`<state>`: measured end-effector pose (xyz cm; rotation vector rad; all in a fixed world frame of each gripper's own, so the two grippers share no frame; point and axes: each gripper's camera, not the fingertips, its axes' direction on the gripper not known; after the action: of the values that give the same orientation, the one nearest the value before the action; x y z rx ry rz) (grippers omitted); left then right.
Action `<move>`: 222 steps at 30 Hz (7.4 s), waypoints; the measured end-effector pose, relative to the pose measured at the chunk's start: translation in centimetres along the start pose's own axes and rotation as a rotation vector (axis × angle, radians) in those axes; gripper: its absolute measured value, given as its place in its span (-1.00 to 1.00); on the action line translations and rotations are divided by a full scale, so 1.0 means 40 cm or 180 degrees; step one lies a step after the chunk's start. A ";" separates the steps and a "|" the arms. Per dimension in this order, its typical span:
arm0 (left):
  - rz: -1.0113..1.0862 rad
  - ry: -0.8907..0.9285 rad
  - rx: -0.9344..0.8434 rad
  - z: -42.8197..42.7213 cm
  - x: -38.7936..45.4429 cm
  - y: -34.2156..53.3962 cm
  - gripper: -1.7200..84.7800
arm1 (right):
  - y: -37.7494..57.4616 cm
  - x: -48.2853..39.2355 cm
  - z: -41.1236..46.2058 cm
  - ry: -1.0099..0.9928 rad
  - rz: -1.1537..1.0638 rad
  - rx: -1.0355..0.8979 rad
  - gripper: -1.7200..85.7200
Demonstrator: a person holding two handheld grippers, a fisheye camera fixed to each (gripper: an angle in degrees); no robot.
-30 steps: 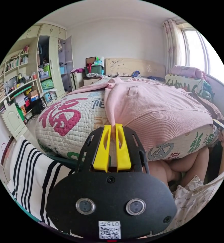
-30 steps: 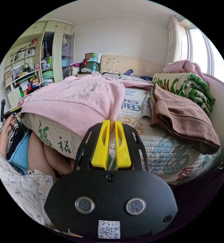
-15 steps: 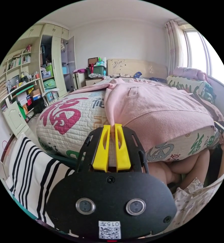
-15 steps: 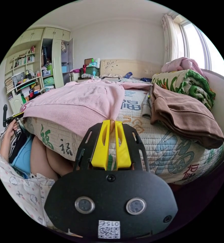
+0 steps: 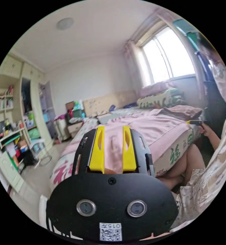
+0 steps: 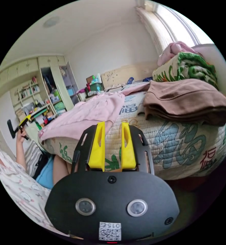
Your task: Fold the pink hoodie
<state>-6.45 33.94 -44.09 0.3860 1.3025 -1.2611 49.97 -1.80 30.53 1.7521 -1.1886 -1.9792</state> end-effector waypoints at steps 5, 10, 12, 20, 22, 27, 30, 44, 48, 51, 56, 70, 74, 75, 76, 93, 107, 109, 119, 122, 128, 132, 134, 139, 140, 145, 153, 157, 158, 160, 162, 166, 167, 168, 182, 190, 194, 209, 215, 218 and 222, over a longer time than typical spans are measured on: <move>0.0509 0.0802 0.0290 0.256 0.098 -0.156 -0.72 | -0.200 0.053 -0.134 -0.0484 0.0453 0.0435 -0.72; 0.1337 0.1452 0.0147 0.581 0.310 -0.331 -0.72 | -0.505 0.032 -0.115 -0.0801 0.0526 0.0583 -0.68; 0.1574 0.1376 0.0071 0.691 0.398 -0.363 -0.73 | -0.630 0.037 -0.061 -0.0829 0.0658 0.0566 -0.67; 0.1751 0.2085 -0.1390 1.006 0.569 -0.375 -0.72 | -1.121 0.176 0.420 -0.0242 0.1683 -0.0035 -0.61; 0.1542 0.2182 -0.1540 1.013 0.554 -0.382 -0.73 | -1.200 0.232 0.509 -0.0231 0.1871 0.0046 -0.60; 0.1272 0.2254 -0.1707 1.026 0.549 -0.403 -0.74 | -1.358 0.370 0.706 -0.0073 0.2385 0.0177 -0.62; 0.1229 0.2306 -0.1735 1.035 0.569 -0.420 -0.73 | -1.393 0.407 0.779 0.0045 0.2585 0.0359 -0.73; 0.1247 0.2267 -0.1675 1.016 0.764 -0.457 -0.74 | -1.237 0.112 0.775 -0.0453 0.1644 0.1064 -0.95; 0.1096 0.2039 -0.1551 1.011 0.792 -0.465 -0.73 | -1.210 -0.134 0.782 -0.0908 0.0657 0.0780 -0.95; 0.0692 0.1469 -0.1202 0.991 0.767 -0.478 -0.74 | -1.148 -0.438 0.838 -0.1227 -0.0520 0.0162 -0.95; 0.0413 0.0985 -0.0727 0.935 0.798 -0.483 -0.76 | -0.866 -0.909 1.039 -0.1193 -0.2397 -0.1476 -0.94; 0.1765 0.0071 -0.1368 1.054 1.205 -0.496 -0.92 | -0.659 -0.960 1.032 -0.1174 -0.3581 -0.1567 -0.77; 0.1896 -0.0031 -0.1422 1.047 1.234 -0.525 -0.96 | -0.820 -0.823 0.923 -0.1421 -0.2929 -0.0884 -0.77; 0.1864 0.0006 -0.1434 1.046 1.227 -0.535 -0.96 | -0.850 -0.789 0.921 -0.1320 -0.2702 -0.0748 -0.77; 0.1790 0.0090 -0.1466 1.044 1.210 -0.555 -0.96 | -0.909 -0.707 0.931 -0.1060 -0.2135 -0.0488 -0.78; 0.0462 0.1127 -0.1542 0.981 0.729 -0.825 -0.91 | -0.989 0.025 1.252 -0.1266 0.1634 -0.1004 -0.86; -0.2338 0.3780 -0.0792 1.003 0.067 -0.807 -0.58 | -0.651 -0.623 1.046 -0.2007 -0.1615 -0.0968 -0.87; -0.2236 0.3663 -0.0909 0.995 0.045 -0.826 -0.58 | -0.595 -0.658 1.057 -0.1750 -0.1783 -0.1080 -0.87; -0.2389 0.3716 -0.0933 0.965 -0.070 -0.849 -0.70 | -0.365 -0.619 1.068 -0.1767 -0.2099 -0.1002 -0.86; -0.2327 0.3469 -0.1003 0.941 -0.075 -0.850 -0.86 | -0.317 -0.603 1.071 -0.1822 -0.2230 -0.0963 -0.84; -0.2164 0.3055 -0.0602 0.800 -0.076 -0.923 -0.94 | -0.357 -0.305 1.011 -0.1399 -0.1878 -0.0210 -0.76; -0.2320 0.3096 -0.0314 0.656 -0.108 -0.937 -0.95 | -0.327 -0.140 1.022 -0.0661 -0.1924 -0.0178 -0.70; -0.2306 0.2820 -0.0279 0.520 -0.118 -0.911 -0.96 | -0.312 -0.056 1.032 -0.0716 -0.1762 -0.0186 -0.69; -0.2239 0.2438 -0.0479 0.280 -0.045 -0.777 -0.95 | -0.227 -0.044 1.156 -0.0573 -0.2189 -0.0893 -0.68; -0.2197 0.2429 -0.0485 0.235 -0.009 -0.744 -0.95 | -0.199 -0.054 1.201 -0.0565 -0.2328 -0.1160 -0.68; -0.2256 0.2087 -0.0427 0.100 0.104 -0.633 -0.95 | -0.089 -0.076 1.340 -0.0174 -0.2736 -0.1535 -0.75; -0.2280 0.2023 -0.0580 0.055 0.229 -0.545 -0.95 | -0.055 -0.005 1.360 -0.0168 -0.2744 -0.1329 -0.78; -0.2329 0.1991 -0.0715 0.076 0.275 -0.503 -0.95 | 0.013 -0.036 1.364 -0.0071 -0.3197 -0.1130 -0.80; -0.2352 0.1993 -0.0768 0.084 0.288 -0.491 -0.95 | 0.032 -0.040 1.390 0.0166 -0.3313 -0.1196 -0.84; -0.2324 0.2043 -0.0855 0.097 0.315 -0.483 -0.94 | 0.025 -0.015 1.418 0.0364 -0.3215 -0.1308 -0.85; -0.2194 0.2026 -0.0915 0.107 0.349 -0.493 -0.94 | -0.013 0.042 1.417 0.0225 -0.2906 -0.1414 -0.86; -0.1828 0.1979 -0.1269 0.161 0.444 -0.510 -0.94 | -0.061 0.150 1.412 0.0436 -0.2532 -0.1450 -0.87; -0.1826 0.1940 -0.1389 0.175 0.462 -0.499 -0.93 | -0.052 0.168 1.433 0.0438 -0.2534 -0.1594 -0.87; -0.1829 0.1898 -0.1432 0.178 0.469 -0.493 -0.93 | -0.043 0.176 1.445 0.0438 -0.2565 -0.1682 -0.86; -0.1849 0.1117 -0.1097 0.035 0.475 -0.507 -0.71 | 0.013 0.099 0.893 -0.1154 -0.3964 -0.0626 -0.75; -0.1653 0.1627 -0.1730 0.179 0.564 -0.491 -0.69 | 0.177 -0.066 0.820 -0.2474 -0.4981 -0.1233 -0.73; -0.1471 0.1526 -0.1839 0.164 0.592 -0.486 -0.75 | 0.226 -0.069 0.809 -0.2201 -0.5327 -0.1286 -0.82; -0.1118 0.1619 -0.1581 -0.005 0.599 -0.485 -0.94 | -0.006 -0.083 0.800 -0.2951 -0.5279 -0.1485 -0.89; -0.1339 0.1002 -0.1154 -0.124 0.499 -0.516 -0.91 | -0.304 -0.025 0.822 -0.3222 -0.4235 -0.0715 -0.81; -0.1152 0.1109 -0.0828 -0.163 0.489 -0.577 -0.92 | -0.410 0.025 0.919 -0.1982 -0.3568 -0.0212 -0.89; -0.0698 0.1748 -0.0917 -0.106 0.538 -0.644 -0.92 | -0.535 0.075 1.139 -0.0922 -0.2665 -0.0650 -0.97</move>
<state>-35.01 18.27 -53.24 0.4054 2.0121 -1.1616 14.58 28.44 11.10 2.0984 -0.2576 -2.7498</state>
